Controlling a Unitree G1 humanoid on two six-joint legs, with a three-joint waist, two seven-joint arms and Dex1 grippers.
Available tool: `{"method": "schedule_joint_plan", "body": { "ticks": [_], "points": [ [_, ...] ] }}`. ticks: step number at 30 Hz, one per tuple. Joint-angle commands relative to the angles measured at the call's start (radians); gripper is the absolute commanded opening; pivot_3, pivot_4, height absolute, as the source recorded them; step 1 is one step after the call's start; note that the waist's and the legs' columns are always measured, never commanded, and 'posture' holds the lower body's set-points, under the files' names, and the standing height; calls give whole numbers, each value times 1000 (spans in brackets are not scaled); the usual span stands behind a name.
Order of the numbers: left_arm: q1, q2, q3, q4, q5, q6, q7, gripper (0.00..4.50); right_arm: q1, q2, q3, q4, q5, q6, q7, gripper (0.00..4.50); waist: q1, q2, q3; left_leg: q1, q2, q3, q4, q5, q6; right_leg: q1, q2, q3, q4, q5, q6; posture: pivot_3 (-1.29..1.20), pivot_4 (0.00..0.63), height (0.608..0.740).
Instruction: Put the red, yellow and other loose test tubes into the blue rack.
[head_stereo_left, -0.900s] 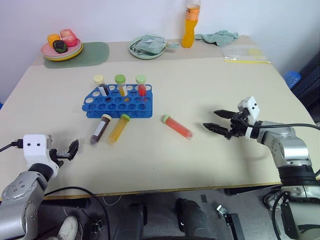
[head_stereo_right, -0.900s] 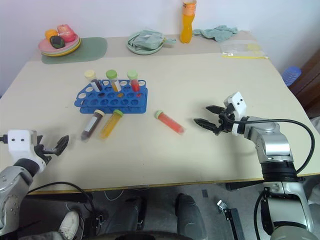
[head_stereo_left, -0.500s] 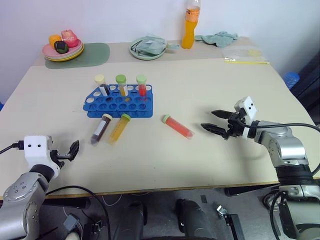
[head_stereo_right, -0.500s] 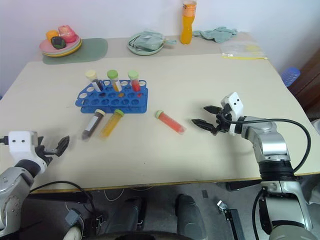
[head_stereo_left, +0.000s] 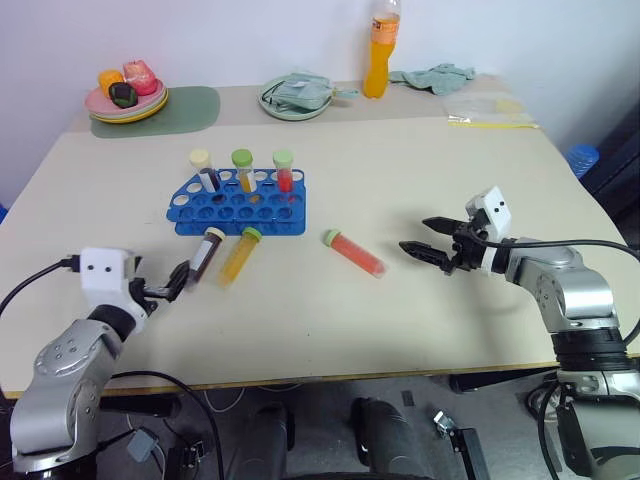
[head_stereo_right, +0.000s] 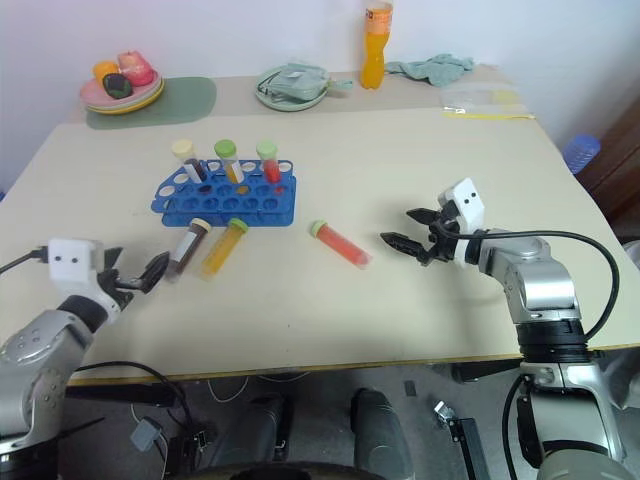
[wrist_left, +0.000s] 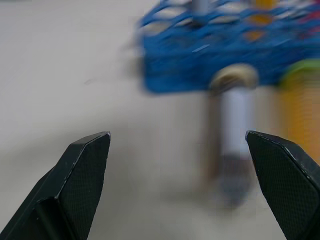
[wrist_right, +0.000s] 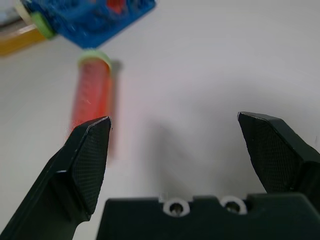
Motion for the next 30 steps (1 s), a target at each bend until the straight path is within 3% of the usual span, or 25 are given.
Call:
{"method": "schedule_joint_plan", "body": {
  "ticks": [1, 5, 7, 10, 13, 20, 30],
  "points": [
    [-20, 37, -78, -26, -16, -31, -84, 4459, -82, -18, -13, -122, 36, 115, -42, 4500, -3, 0, 0, 0, 0, 1, 0, 0, 0, 0, 0, 1, 1, 0, 0, 0, 150, 740],
    [-31, 43, -186, -56, -29, -40, -151, 4459, -189, -19, 63, -210, 52, 323, -73, 4500, -3, 0, 0, 1, 0, 1, 0, 0, 0, -1, 1, 1, 2, 0, 0, 0, 150, 740],
    [-41, 36, -265, -74, -30, -41, -185, 4459, -299, -15, 181, -227, 34, 523, -101, 4500, -4, 0, 0, 1, 0, 1, 1, 0, 0, -1, 0, 1, 3, 0, 0, 0, 150, 740],
    [-57, 29, -366, -76, -14, -58, -224, 4459, -463, 33, 338, -175, -7, 704, -148, 4500, -4, 1, 0, 1, 0, 1, 1, 0, 0, -2, 0, 2, 4, 0, 0, 0, 150, 740],
    [-62, 19, -437, -78, 4, -79, -237, 4459, -606, 102, 411, -47, -21, 824, -178, 4500, -3, 1, 0, 0, 0, 1, 1, 0, 0, -3, 0, 2, 4, 0, -1, 0, 150, 740],
    [-42, -3, -496, -95, 27, -105, -217, 4459, -775, 189, 565, 189, -52, 909, -193, 4500, -2, 1, 0, -1, -1, 1, 1, 0, 0, -3, -1, 2, 4, 0, -1, 0, 150, 740],
    [23, 22, -474, -149, 42, -110, -192, 4459, -826, 291, 650, 382, -94, 837, -181, 4500, -7, 1, 0, -1, 0, 1, 0, 0, 0, -4, 0, 2, 5, 0, -1, 0, 150, 740]
  ]
}}
